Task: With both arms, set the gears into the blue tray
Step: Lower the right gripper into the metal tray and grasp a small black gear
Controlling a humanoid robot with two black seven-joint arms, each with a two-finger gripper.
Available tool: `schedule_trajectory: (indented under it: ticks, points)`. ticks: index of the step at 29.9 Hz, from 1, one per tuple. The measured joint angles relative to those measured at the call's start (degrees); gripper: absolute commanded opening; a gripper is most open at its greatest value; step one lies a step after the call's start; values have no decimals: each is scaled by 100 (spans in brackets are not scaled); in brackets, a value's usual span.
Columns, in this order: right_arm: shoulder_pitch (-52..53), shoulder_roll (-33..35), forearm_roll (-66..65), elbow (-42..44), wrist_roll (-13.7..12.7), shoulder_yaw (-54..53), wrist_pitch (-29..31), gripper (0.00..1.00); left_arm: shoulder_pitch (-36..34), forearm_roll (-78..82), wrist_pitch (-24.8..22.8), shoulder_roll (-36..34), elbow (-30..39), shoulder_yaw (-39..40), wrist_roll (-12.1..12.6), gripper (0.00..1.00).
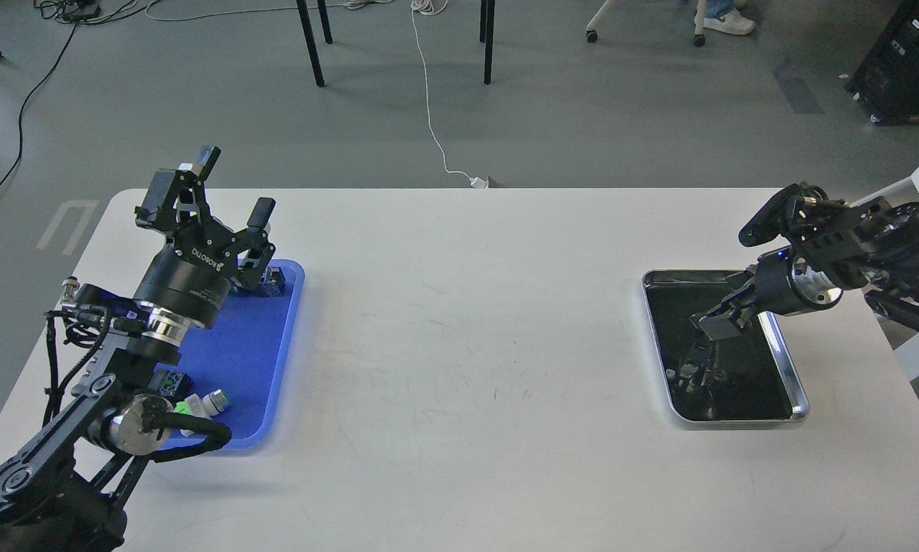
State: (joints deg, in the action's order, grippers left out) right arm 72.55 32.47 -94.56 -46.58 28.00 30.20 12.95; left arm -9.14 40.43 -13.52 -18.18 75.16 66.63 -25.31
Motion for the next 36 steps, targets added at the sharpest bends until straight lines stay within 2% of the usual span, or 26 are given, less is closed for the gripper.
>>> schedule_trajectory:
  ticks: [2,16,21,33,36]
  points:
    - [-53,-35,6,23,0,2,-2,62,2,0,1,-2,0,8,0,99]
    - [-216,-243,13,267,0,26,-11,61,48,-5,8,-1,0,11,1,99]
    - [-279,-304,16,354,0,28,-9,50,82,-4,7,-1,-1,17,1,99]
    - [-295,-342,16,352,0,152,-3,46,88,-1,-1,-10,-1,17,3,99]
    - [-303,-346,16,355,0,176,-3,38,88,-1,-1,-10,-1,17,4,99]
